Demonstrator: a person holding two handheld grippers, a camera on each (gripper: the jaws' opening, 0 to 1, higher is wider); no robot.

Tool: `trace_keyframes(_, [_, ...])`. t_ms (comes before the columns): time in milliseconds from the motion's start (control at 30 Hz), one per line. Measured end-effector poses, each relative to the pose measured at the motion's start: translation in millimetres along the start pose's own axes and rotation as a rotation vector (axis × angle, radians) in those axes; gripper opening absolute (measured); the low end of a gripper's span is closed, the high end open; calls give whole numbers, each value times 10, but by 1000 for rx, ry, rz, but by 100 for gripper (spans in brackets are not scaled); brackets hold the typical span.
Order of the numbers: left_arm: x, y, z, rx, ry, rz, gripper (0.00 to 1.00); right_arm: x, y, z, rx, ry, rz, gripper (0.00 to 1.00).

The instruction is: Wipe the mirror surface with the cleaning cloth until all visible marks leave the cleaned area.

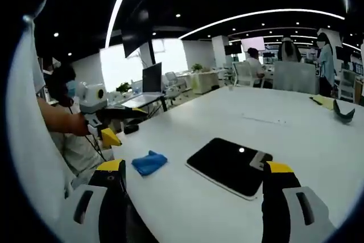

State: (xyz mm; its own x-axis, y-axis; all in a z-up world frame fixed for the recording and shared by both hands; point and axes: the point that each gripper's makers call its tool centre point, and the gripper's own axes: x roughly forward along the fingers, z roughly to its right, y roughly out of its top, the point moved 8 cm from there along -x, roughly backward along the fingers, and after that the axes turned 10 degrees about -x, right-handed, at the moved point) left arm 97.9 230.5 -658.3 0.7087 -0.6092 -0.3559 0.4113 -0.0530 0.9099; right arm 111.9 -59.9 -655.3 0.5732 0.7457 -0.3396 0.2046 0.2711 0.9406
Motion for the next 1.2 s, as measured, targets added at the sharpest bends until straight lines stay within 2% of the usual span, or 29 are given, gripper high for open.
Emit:
trace_keyframes(67, [-5, 16, 1, 14, -2, 15, 99, -5, 19, -2, -33, 2, 20, 100])
trace_keyframes(133, [-15, 34, 8, 23, -8, 33, 97, -6, 34, -23, -30, 14, 30, 100])
trace_keyframes(333, [-15, 54, -9, 33, 0, 45, 97, 6, 35, -24, -31, 15, 21, 100])
trace_keyframes(400, [-15, 46, -11, 26, 1, 32, 97, 7, 34, -23, -6, 16, 15, 100])
trace_keyframes(600, [-30, 62, -33, 20, 10, 33, 99, -5, 55, -9, -20, 8, 28, 98])
trace_keyframes(1200, [-63, 93, -60, 21, 23, 40, 95, -2, 36, -28, -15, 7, 22, 98])
